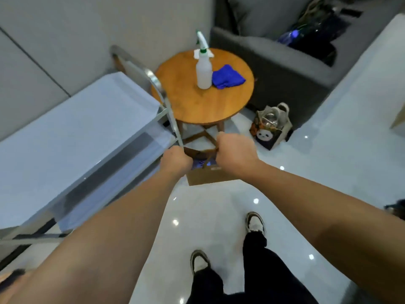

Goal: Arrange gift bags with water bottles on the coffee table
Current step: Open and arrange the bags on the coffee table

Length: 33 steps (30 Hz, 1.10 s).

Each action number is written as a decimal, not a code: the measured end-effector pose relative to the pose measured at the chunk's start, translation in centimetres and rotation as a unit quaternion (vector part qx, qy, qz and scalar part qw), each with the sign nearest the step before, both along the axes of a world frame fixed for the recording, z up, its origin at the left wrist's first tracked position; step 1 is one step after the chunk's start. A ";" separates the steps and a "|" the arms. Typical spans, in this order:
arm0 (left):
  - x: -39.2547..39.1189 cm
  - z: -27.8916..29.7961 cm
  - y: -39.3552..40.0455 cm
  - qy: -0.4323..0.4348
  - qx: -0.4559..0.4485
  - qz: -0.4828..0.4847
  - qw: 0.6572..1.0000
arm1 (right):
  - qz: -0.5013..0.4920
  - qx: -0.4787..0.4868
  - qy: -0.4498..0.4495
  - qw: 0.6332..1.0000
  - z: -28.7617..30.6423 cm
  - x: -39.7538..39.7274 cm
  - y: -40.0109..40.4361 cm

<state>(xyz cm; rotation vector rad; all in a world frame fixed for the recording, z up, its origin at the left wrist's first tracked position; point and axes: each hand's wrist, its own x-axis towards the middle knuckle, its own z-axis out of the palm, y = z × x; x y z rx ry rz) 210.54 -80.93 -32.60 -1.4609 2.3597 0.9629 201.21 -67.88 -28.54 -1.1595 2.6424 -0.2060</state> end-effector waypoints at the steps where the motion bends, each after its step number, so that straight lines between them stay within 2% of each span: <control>1: -1.9 1.2 1.3 -0.007 -0.020 -0.037 0.999 | -0.033 -0.007 0.018 0.999 1.2 -1.4 1.7; 6: -13.3 4.4 10.4 0.026 -0.035 -0.154 0.987 | -0.199 0.001 0.047 0.979 5.6 -8.7 11.9; 8: -18.0 4.9 15.0 0.044 -0.029 -0.184 0.982 | -0.271 -0.038 0.037 0.961 6.4 -11.6 16.7; 13: -28.4 5.2 28.4 0.078 -0.100 -0.301 0.945 | -0.406 -0.123 -0.011 0.905 7.8 -18.6 30.1; 19: -39.1 5.2 43.4 0.043 -0.092 -0.416 0.904 | -0.513 -0.211 -0.079 0.828 6.5 -24.8 45.2; 24: -45.3 2.7 55.0 0.012 -0.090 -0.521 0.849 | -0.571 -0.221 -0.082 0.787 4.7 -28.3 55.9; 27: -48.7 1.0 61.4 -0.006 -0.064 -0.579 0.813 | -0.624 -0.232 -0.093 0.741 3.1 -29.9 61.2; 33: -53.5 -2.0 73.5 -0.011 -0.014 -0.718 0.696 | -0.732 -0.197 -0.096 0.645 0.5 -31.0 69.4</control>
